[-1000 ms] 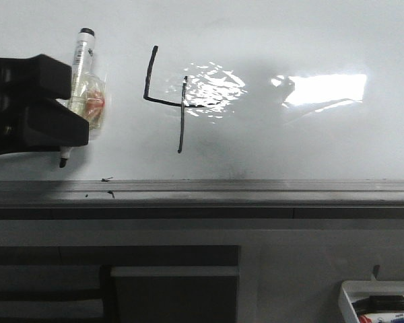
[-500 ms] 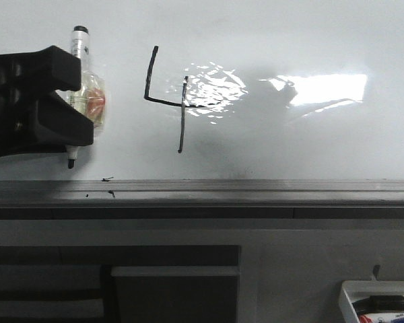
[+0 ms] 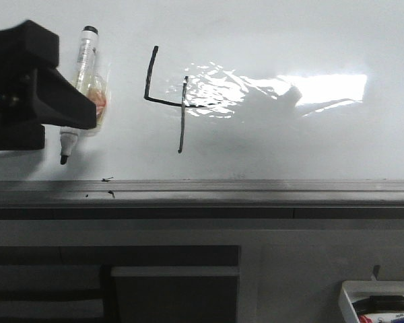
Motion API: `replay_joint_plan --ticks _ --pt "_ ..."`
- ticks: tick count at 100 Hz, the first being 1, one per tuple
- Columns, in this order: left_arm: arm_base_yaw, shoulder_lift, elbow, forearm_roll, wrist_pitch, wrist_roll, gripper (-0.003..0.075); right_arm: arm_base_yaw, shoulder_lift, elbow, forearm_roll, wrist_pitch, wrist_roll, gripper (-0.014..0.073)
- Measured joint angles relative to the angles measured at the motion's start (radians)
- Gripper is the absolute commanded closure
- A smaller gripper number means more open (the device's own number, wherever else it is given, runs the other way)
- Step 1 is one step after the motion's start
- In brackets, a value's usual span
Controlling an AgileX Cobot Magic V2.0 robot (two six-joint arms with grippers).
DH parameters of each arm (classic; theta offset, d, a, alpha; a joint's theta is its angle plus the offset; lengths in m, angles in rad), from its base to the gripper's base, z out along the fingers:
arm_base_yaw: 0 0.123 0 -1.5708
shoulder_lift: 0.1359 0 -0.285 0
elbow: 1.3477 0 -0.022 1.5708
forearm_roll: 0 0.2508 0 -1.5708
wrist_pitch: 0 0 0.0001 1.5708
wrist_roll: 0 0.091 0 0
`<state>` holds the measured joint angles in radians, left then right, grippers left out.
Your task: Write number 4 on whiteboard
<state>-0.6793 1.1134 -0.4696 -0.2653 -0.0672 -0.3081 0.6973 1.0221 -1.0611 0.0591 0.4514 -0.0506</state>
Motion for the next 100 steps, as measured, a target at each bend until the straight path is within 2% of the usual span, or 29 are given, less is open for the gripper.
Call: replay_joint_plan --ticks 8,14,26,29,50,64,87,100 --pt "0.0 -0.071 0.0 0.0 0.046 0.0 0.0349 0.0 -0.032 0.01 -0.019 0.027 0.0 0.0666" --pt "0.0 -0.124 0.0 0.0 0.085 0.0 0.0433 0.0 -0.06 0.03 -0.036 0.036 0.0 0.0655" --pt "0.0 -0.246 0.0 0.019 0.132 0.004 0.0703 0.0 -0.148 0.119 -0.042 0.019 0.0 0.0655" --pt "0.0 -0.285 0.0 0.033 0.139 0.004 0.074 0.0 -0.174 0.156 -0.048 0.007 0.0 0.0655" --pt "0.0 -0.523 0.003 0.188 0.153 0.006 0.0741 0.0 -0.433 0.42 -0.095 -0.129 0.0 0.0655" --pt "0.0 -0.661 0.062 0.295 0.131 0.006 0.0741 0.0 -0.637 0.6 -0.107 -0.213 0.0 0.0655" --pt "0.0 -0.81 0.224 0.357 0.125 0.006 0.0741 0.0 -0.94 0.799 -0.113 -0.22 0.0 0.0655" --pt "0.0 -0.826 0.278 0.358 0.12 0.006 0.0741 0.0 -1.023 0.857 -0.113 -0.216 0.0 0.0655"
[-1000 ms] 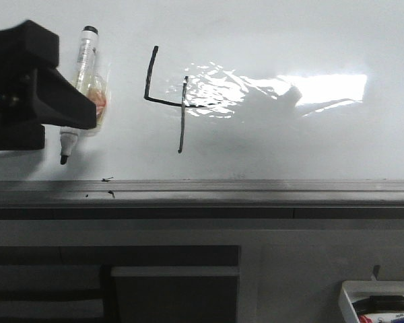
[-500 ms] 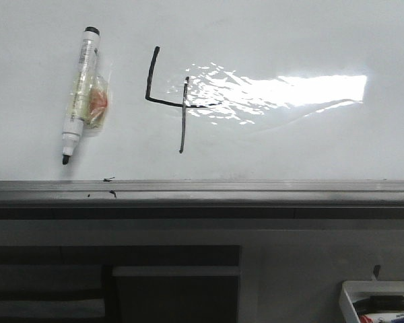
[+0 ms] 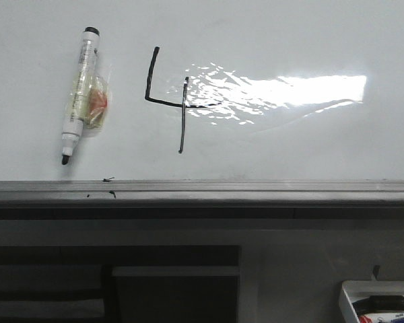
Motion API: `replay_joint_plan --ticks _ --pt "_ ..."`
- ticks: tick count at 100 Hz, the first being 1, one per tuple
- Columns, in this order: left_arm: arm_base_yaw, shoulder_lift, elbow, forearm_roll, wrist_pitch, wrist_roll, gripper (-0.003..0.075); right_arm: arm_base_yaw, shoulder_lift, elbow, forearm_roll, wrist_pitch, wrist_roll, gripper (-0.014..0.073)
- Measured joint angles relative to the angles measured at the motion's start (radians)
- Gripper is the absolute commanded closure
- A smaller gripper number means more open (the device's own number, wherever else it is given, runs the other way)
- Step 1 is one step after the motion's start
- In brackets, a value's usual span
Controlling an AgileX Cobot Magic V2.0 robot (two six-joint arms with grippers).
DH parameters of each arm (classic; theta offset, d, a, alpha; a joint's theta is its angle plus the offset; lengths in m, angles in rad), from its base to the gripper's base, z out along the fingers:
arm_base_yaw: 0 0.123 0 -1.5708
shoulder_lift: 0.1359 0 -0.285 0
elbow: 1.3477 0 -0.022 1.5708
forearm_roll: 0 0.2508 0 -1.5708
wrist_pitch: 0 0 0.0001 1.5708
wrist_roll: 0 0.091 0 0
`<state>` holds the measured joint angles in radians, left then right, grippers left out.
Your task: Write number 4 on whiteboard
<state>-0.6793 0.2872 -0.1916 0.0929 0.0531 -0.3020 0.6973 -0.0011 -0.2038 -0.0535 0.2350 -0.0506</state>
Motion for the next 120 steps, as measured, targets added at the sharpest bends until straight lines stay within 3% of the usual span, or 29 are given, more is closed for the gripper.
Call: replay_joint_plan --ticks 97,120 --pt "0.002 0.0 0.012 -0.006 -0.012 0.0 0.0741 0.0 -0.01 0.023 -0.004 0.005 0.0 0.0655" --pt "0.107 0.0 0.012 -0.049 -0.005 0.072 0.0741 0.0 -0.01 0.023 -0.004 0.005 0.0 0.0655"
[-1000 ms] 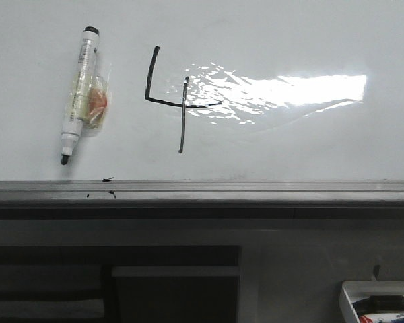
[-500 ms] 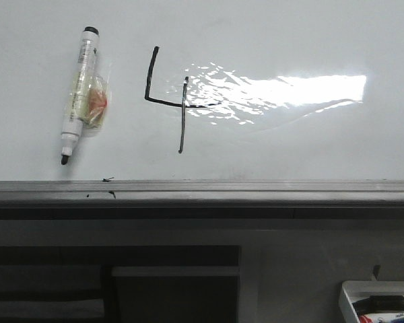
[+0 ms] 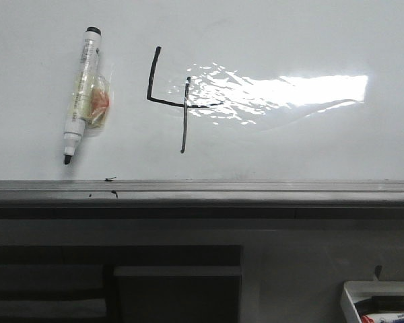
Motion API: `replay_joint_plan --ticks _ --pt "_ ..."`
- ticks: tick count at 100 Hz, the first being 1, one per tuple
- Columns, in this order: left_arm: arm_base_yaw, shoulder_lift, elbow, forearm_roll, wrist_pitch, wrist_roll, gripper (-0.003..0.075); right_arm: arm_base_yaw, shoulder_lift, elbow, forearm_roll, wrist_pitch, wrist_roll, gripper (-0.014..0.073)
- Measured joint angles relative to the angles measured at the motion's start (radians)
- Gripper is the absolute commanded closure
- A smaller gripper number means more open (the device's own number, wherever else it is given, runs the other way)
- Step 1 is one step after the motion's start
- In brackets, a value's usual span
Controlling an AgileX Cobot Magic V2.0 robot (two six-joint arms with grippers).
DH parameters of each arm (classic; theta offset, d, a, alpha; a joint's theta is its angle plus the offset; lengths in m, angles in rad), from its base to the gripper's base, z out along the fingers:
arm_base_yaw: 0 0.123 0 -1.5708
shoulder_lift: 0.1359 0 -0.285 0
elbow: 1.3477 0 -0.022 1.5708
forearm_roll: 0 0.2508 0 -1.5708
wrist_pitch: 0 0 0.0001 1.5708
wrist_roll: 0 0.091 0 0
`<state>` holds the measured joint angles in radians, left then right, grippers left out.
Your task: Write number 4 on whiteboard
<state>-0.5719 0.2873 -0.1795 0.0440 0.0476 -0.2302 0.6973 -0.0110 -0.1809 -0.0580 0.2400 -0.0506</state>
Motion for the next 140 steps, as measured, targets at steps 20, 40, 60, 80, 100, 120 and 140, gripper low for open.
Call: replay_joint_plan --ticks 20,40,60,80,100,120,140 --pt "0.171 -0.002 0.007 -0.044 0.005 0.146 0.0741 0.0 0.0 0.0 0.0 0.0 0.0 0.0655" --pt "0.349 -0.102 0.035 -0.053 0.098 0.164 0.0741 0.0 0.0 0.0 0.0 0.0 0.0 0.0655" --pt "0.496 -0.207 0.112 -0.055 0.136 0.166 0.0741 0.0 0.0 0.0 0.0 0.0 0.0 0.0655" --pt "0.573 -0.293 0.185 -0.057 0.171 0.166 0.0741 0.0 0.0 0.0 0.0 0.0 0.0 0.0655" --pt "0.575 -0.293 0.185 -0.062 0.28 0.166 0.0741 0.0 0.0 0.0 0.0 0.0 0.0 0.0655" --pt "0.577 -0.293 0.185 -0.064 0.283 0.166 0.0741 0.0 0.0 0.0 0.0 0.0 0.0 0.0655" --pt "0.577 -0.293 0.185 -0.064 0.283 0.166 0.0741 0.0 0.0 0.0 0.0 0.0 0.0 0.0655"
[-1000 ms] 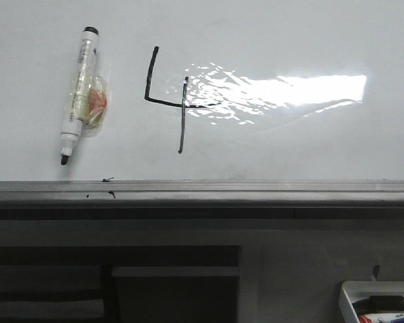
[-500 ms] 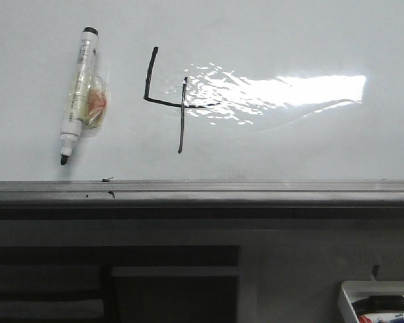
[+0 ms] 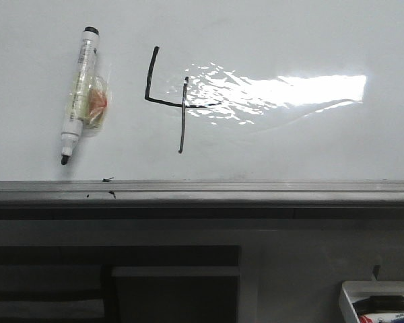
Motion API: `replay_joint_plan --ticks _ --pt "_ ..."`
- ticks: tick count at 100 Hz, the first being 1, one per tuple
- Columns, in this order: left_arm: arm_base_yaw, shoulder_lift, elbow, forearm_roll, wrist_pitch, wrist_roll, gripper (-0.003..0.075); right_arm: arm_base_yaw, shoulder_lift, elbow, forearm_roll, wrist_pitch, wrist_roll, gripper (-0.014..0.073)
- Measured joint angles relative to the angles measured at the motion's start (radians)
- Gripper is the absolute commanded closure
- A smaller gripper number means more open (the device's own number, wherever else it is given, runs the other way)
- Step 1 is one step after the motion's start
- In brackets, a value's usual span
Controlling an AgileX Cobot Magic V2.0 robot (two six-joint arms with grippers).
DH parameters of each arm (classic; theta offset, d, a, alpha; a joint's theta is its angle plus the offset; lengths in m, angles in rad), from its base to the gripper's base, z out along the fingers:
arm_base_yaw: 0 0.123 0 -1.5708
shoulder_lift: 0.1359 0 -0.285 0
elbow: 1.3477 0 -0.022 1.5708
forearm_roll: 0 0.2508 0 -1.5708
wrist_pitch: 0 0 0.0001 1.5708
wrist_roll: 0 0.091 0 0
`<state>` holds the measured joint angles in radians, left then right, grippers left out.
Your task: Write number 4 on whiteboard
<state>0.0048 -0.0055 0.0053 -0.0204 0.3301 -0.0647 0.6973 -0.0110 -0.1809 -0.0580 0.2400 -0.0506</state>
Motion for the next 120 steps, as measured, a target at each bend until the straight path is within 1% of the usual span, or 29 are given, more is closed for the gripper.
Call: replay_joint_plan --ticks 61,74,86,93,114,120 --pt "0.0 0.0 0.0 0.0 0.0 0.0 0.0741 0.0 0.0 0.0 0.0 0.0 0.0 0.0655" --pt "0.0 0.0 0.0 0.0 0.001 0.0 0.0741 -0.024 0.0 0.0 0.0 0.0 0.0 0.0655" --pt "0.0 0.0 0.0 0.0 0.001 0.0 0.0741 -0.097 0.0 0.0 0.0 0.0 0.0 0.0655" --pt "0.0 0.0 0.0 0.0 0.001 0.0 0.0741 -0.166 0.0 0.004 0.0 0.0 0.0 0.0655" --pt "0.0 0.0 0.0 0.0 0.001 0.0 0.0741 -0.444 0.0 0.076 0.0 -0.044 0.0 0.0655" --pt "0.0 0.0 0.0 0.0 0.001 0.0 0.0741 -0.509 0.0 0.106 0.0 -0.065 0.0 0.0655"
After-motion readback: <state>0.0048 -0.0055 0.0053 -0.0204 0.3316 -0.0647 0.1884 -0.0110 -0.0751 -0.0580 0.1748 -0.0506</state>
